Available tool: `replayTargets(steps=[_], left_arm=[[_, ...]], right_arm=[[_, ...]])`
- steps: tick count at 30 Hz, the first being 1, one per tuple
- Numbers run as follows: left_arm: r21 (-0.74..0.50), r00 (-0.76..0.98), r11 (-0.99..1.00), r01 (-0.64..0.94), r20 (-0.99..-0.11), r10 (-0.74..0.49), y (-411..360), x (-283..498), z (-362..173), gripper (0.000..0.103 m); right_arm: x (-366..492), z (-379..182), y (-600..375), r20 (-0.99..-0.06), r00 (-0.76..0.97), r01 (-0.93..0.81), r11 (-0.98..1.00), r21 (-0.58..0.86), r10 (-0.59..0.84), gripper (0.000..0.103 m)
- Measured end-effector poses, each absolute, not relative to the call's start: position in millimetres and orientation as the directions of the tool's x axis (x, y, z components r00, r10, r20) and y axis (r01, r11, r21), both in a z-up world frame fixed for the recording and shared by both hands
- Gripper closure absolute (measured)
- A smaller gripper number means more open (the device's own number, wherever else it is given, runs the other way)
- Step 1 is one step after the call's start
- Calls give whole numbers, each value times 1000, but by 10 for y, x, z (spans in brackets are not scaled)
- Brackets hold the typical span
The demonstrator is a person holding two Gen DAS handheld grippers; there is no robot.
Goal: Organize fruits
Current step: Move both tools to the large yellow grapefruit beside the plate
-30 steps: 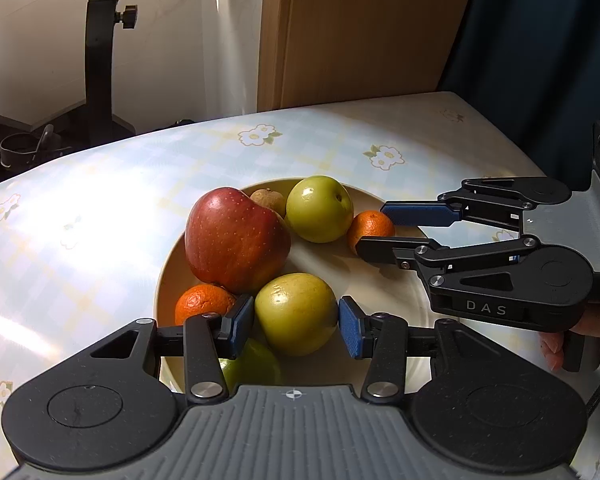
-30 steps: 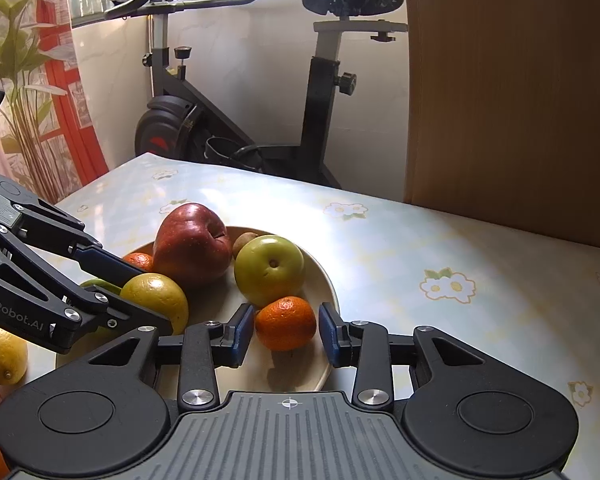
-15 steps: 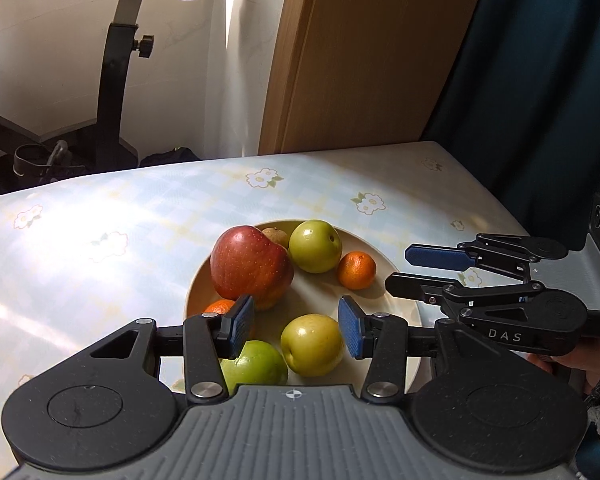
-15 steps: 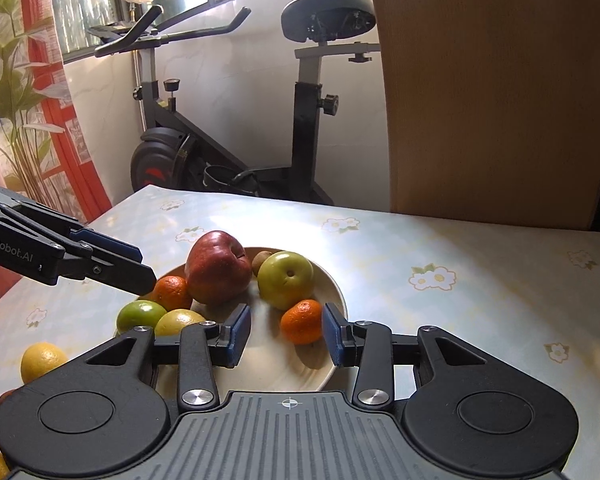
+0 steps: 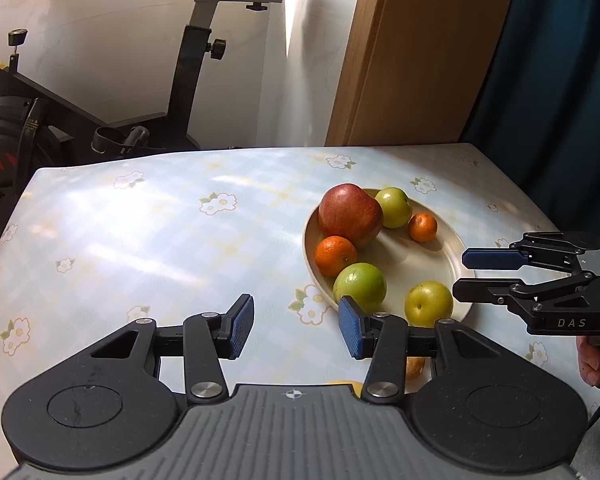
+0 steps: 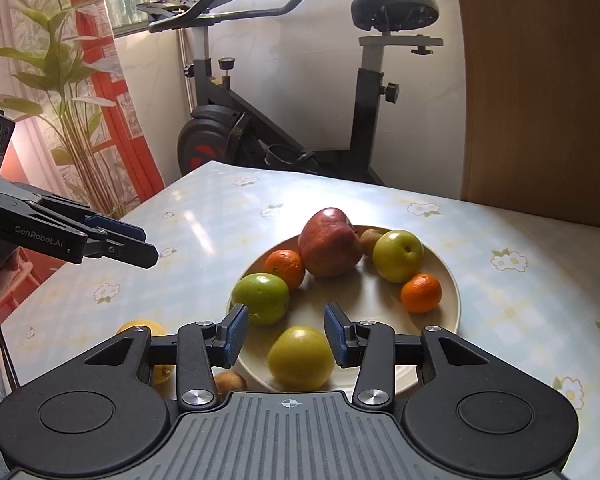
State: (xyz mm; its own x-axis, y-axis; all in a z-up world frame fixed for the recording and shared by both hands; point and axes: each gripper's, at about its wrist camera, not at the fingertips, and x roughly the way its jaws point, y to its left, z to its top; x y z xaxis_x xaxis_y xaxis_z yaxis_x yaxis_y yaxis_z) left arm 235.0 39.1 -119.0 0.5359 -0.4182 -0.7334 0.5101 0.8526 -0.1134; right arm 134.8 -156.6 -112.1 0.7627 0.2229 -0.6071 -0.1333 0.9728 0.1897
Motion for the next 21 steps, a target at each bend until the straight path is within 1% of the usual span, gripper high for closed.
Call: replayTargets(steps=[6, 9, 13, 15, 18, 21], left_arm=[[-128, 529, 847, 515, -730, -432, 540, 2212, -1282, 54], [-149, 524, 850, 505, -730, -440, 631, 2142, -1350, 54], [-209, 502, 854, 476, -733, -459, 758, 2134, -1519, 54], [-266, 479, 851, 453, -732, -484, 841, 2102, -1610, 55], [-343, 462, 837, 428, -713, -528, 942, 2045, -1676, 55], [-370, 464, 816, 445, -684, -563, 949, 1985, -1659, 55]], right_arm=[[1328, -1128, -1178, -650, 714, -194, 965, 175, 261, 64], [1351, -1144, -995, -679, 688, -222, 965, 138, 256, 64], [1382, -1183, -832, -707, 662, -246, 963, 107, 248, 64], [1403, -1216, -766, -720, 652, -254, 963, 88, 238, 64], [1441, -1258, -726, -738, 637, -259, 963, 70, 225, 64], [1486, -1288, -722, -751, 625, -257, 964, 62, 215, 64]])
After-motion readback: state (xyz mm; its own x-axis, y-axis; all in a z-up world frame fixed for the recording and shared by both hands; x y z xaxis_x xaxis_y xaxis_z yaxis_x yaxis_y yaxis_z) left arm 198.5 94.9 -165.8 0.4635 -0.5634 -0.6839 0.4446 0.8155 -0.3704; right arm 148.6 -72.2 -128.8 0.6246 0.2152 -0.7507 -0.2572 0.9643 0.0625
